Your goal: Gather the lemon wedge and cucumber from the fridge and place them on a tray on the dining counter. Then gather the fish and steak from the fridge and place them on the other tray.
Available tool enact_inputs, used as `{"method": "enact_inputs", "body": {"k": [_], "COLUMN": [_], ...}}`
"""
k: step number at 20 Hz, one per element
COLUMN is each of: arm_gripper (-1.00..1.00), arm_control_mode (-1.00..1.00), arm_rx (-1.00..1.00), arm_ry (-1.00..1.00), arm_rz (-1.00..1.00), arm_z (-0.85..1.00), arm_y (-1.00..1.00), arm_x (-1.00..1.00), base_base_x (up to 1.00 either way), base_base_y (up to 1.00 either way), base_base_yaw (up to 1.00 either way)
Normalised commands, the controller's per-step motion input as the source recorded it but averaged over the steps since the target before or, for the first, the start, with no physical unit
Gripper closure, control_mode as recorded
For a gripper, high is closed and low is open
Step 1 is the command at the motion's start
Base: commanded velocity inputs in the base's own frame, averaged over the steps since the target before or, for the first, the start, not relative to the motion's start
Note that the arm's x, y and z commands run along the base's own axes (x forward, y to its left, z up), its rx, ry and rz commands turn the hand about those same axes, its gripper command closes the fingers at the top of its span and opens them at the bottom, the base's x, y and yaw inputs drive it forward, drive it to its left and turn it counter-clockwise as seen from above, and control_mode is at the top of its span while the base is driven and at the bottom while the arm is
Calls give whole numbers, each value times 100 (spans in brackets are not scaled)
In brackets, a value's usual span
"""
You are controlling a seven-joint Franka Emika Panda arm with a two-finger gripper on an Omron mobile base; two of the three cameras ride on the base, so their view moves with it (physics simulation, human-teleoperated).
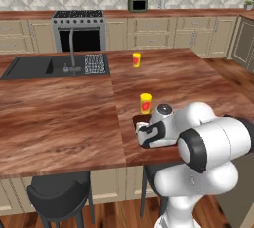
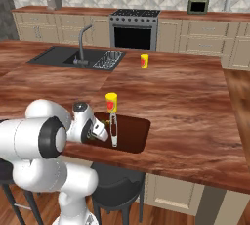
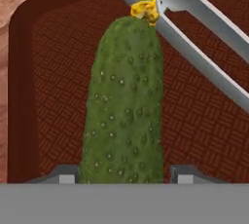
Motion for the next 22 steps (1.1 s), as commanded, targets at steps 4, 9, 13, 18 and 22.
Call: {"method": "enact_inputs", "body": {"k": [4, 9, 13, 18, 22], "arm_gripper": [-100, -100, -100, -100, -100], "arm_control_mode": [-100, -100, -100, -100, -100], "arm_rx": [3, 1, 0, 0, 0], "arm_ry": [1, 0, 0, 1, 5], "arm_rz": [-3, -2, -1, -1, -1], "arm_z": [37, 62, 70, 69, 61], "arm_y": [0, -4, -9, -8, -9], "arm_x": [-3, -8, -15, -35, -65], "base_base_x": [0, 0, 0, 0, 0], "base_base_y": [0, 0, 0, 0, 0], "base_base_yaw": [0, 0, 0, 0, 0]}}
